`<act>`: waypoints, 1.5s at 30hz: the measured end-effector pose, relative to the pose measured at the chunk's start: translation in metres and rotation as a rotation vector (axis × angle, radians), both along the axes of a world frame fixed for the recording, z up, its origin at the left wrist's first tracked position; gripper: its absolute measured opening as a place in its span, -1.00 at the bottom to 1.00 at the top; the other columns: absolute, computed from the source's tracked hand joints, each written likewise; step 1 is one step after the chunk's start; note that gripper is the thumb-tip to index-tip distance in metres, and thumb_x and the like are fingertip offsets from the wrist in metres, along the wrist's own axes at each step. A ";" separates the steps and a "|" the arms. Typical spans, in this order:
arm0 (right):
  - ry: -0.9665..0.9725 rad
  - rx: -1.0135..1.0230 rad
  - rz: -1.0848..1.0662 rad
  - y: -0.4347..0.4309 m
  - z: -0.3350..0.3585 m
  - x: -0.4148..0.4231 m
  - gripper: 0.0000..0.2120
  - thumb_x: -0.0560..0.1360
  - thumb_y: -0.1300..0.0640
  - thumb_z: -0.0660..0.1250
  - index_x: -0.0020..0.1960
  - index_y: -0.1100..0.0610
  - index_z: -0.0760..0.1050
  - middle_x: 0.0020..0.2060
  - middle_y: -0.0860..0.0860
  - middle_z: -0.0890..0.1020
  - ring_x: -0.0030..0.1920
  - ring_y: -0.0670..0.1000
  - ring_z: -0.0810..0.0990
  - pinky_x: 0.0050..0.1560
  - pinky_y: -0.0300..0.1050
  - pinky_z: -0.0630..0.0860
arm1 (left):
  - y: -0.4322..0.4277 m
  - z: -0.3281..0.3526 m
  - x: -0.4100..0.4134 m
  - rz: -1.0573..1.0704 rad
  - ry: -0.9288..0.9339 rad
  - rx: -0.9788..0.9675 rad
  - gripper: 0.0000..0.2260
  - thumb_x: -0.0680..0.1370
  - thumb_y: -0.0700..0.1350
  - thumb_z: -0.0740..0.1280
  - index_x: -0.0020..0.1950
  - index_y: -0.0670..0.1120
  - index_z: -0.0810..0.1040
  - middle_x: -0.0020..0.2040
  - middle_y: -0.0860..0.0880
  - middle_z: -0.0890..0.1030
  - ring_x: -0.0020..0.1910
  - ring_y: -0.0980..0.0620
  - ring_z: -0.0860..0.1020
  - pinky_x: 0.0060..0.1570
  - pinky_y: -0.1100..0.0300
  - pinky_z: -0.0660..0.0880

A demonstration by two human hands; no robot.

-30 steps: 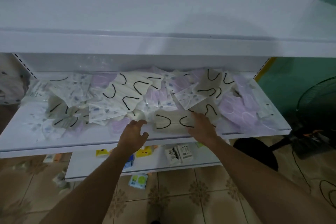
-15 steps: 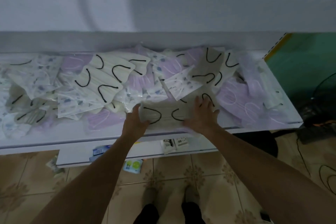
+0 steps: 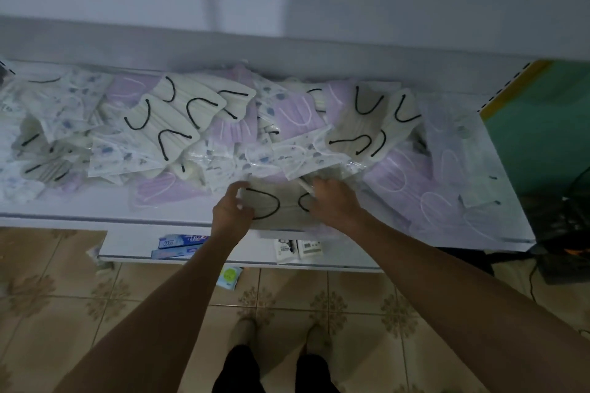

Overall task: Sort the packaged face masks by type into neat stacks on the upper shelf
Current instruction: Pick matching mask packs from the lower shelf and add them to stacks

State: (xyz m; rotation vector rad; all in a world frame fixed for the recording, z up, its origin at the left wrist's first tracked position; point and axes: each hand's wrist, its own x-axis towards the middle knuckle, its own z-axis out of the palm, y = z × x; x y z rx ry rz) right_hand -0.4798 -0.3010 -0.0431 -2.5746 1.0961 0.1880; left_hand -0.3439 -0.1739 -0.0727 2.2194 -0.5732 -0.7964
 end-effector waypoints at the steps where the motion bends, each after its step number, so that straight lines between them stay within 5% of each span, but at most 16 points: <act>1: -0.054 0.114 -0.048 0.002 0.002 0.008 -0.78 0.52 0.22 0.21 0.13 0.25 0.46 -0.04 0.19 0.60 -0.02 0.19 0.60 -0.17 -0.12 0.42 | 0.000 0.000 -0.001 0.017 -0.015 -0.007 -0.55 0.49 -0.35 0.24 0.32 0.00 0.41 0.13 -0.18 0.53 -0.01 -0.09 0.50 -0.15 0.18 0.46; 6: -0.156 0.593 -0.249 0.015 0.012 0.048 -0.76 0.51 0.17 0.16 -0.07 0.31 0.53 -0.16 0.18 0.62 -0.12 0.15 0.61 -0.23 -0.12 0.49 | 0.002 0.014 -0.009 0.110 -0.077 -0.118 -0.76 0.56 -0.17 0.26 0.22 -0.09 0.53 0.06 -0.09 0.56 0.02 0.01 0.49 -0.04 0.23 0.37; 10: -0.315 1.072 -0.501 0.023 0.012 0.065 -0.73 0.55 0.01 0.21 -0.03 0.22 0.51 -0.10 0.14 0.61 -0.06 0.17 0.64 -0.02 0.00 0.60 | 0.004 0.028 -0.009 0.218 0.218 -0.224 -0.57 0.52 0.13 0.26 0.26 -0.12 0.50 0.11 -0.07 0.52 0.13 -0.05 0.45 0.03 0.19 0.30; 13: -0.435 1.336 -0.558 0.020 0.018 0.060 -0.65 0.57 -0.06 0.22 0.23 0.16 0.42 0.02 0.12 0.56 -0.12 0.07 0.59 -0.16 -0.14 0.56 | 0.010 0.028 -0.004 0.184 0.120 -0.098 -0.56 0.46 -0.06 0.37 0.31 -0.13 0.42 0.14 -0.17 0.52 0.14 -0.13 0.48 -0.04 0.18 0.35; 15: -0.520 1.084 -0.490 0.013 0.016 0.052 -0.72 0.57 0.07 0.25 0.19 0.22 0.49 0.10 0.17 0.59 -0.15 0.00 0.60 -0.21 -0.19 0.49 | 0.012 0.024 0.001 0.233 0.040 -0.056 -0.53 0.48 -0.26 0.34 0.38 -0.10 0.35 0.15 -0.22 0.52 0.12 -0.16 0.48 -0.06 0.16 0.38; 17: -0.530 0.478 -0.385 -0.003 0.009 0.039 -0.82 0.52 0.21 0.26 0.07 0.21 0.56 0.07 0.15 0.62 -0.03 0.04 0.59 -0.12 -0.18 0.45 | 0.013 0.023 0.005 0.312 0.071 -0.083 -0.42 0.48 -0.32 0.32 0.45 -0.04 0.25 0.15 -0.23 0.50 0.09 -0.15 0.48 -0.07 0.13 0.41; 20: -0.157 -0.147 -0.164 -0.039 -0.006 0.011 -0.77 0.47 0.17 0.29 0.11 0.16 0.57 0.32 0.15 0.40 0.34 0.16 0.31 0.28 0.01 0.31 | 0.012 0.021 0.016 0.452 0.156 -0.152 -0.32 0.47 -0.30 0.36 0.50 -0.04 0.13 0.20 -0.22 0.48 0.14 -0.14 0.46 0.03 0.08 0.41; 22: 0.166 -0.188 -0.129 -0.058 -0.012 -0.005 -0.69 0.49 0.03 0.30 0.18 0.13 0.53 0.45 0.16 0.18 0.45 0.18 0.11 0.39 0.19 0.13 | 0.013 0.021 0.022 0.513 0.208 -0.183 -0.34 0.45 -0.28 0.39 0.48 -0.07 0.18 0.22 -0.20 0.49 0.10 -0.10 0.46 0.03 0.11 0.40; 24: 0.283 -0.170 -0.139 -0.064 -0.013 -0.014 -0.63 0.50 -0.03 0.29 0.25 0.11 0.49 0.44 0.13 0.20 0.45 0.16 0.12 0.39 0.30 0.08 | 0.014 0.023 0.025 0.495 0.207 -0.173 -0.39 0.45 -0.28 0.38 0.45 -0.07 0.24 0.21 -0.22 0.50 0.03 -0.07 0.45 -0.01 0.13 0.40; 29: -0.110 -0.275 0.167 -0.029 0.002 0.009 -0.64 0.44 0.23 0.26 0.23 0.16 0.49 0.17 0.11 0.56 0.22 0.15 0.45 0.27 0.13 0.23 | 0.006 0.031 0.019 0.411 0.156 -0.141 -0.50 0.56 -0.23 0.21 0.47 0.02 0.19 0.17 -0.27 0.50 0.01 -0.10 0.45 -0.10 0.14 0.37; 33: -0.239 0.265 0.418 0.032 0.020 0.053 -0.58 0.45 0.23 0.27 0.30 0.08 0.45 0.17 0.09 0.57 0.14 0.12 0.53 0.13 0.01 0.45 | 0.001 0.034 0.013 0.485 0.287 -0.197 -0.60 0.60 0.03 0.18 0.41 -0.05 0.30 0.21 -0.22 0.45 0.13 -0.18 0.45 0.06 0.00 0.45; 36: -0.342 0.536 0.309 0.062 0.023 0.069 -0.73 0.50 0.27 0.21 0.14 0.19 0.57 0.07 0.13 0.63 0.07 0.10 0.57 0.01 -0.15 0.45 | 0.003 0.032 0.018 0.485 0.278 -0.172 -0.53 0.46 -0.02 0.34 0.27 -0.23 0.37 0.12 -0.26 0.50 -0.02 -0.12 0.45 -0.12 0.08 0.40; 39: -0.496 0.372 0.097 0.053 0.017 0.068 -0.69 0.43 0.40 0.17 0.09 0.28 0.57 0.07 0.16 0.61 0.12 0.11 0.54 0.14 -0.12 0.42 | 0.011 0.029 0.026 0.523 0.211 -0.120 -0.63 0.49 -0.21 0.30 0.28 -0.17 0.36 0.04 -0.16 0.46 -0.02 -0.09 0.42 -0.11 0.12 0.36; 43: 0.036 -0.038 0.089 0.006 -0.005 0.042 -0.52 0.53 0.21 0.17 0.44 0.22 0.20 0.42 0.14 0.29 0.41 0.12 0.27 0.38 0.07 0.21 | 0.025 0.027 0.031 0.493 0.108 -0.111 -0.65 0.52 -0.25 0.26 0.30 -0.18 0.36 0.12 -0.22 0.50 0.03 -0.13 0.45 -0.06 0.12 0.38; 45: 0.283 -0.150 0.036 -0.008 -0.012 0.020 -0.55 0.53 0.10 0.19 0.40 0.16 0.27 0.37 0.11 0.32 0.39 0.13 0.28 0.36 0.15 0.20 | 0.033 0.027 0.037 0.502 0.072 -0.093 -0.65 0.51 -0.26 0.27 0.29 -0.19 0.36 0.15 -0.25 0.51 0.11 -0.20 0.48 0.04 0.06 0.42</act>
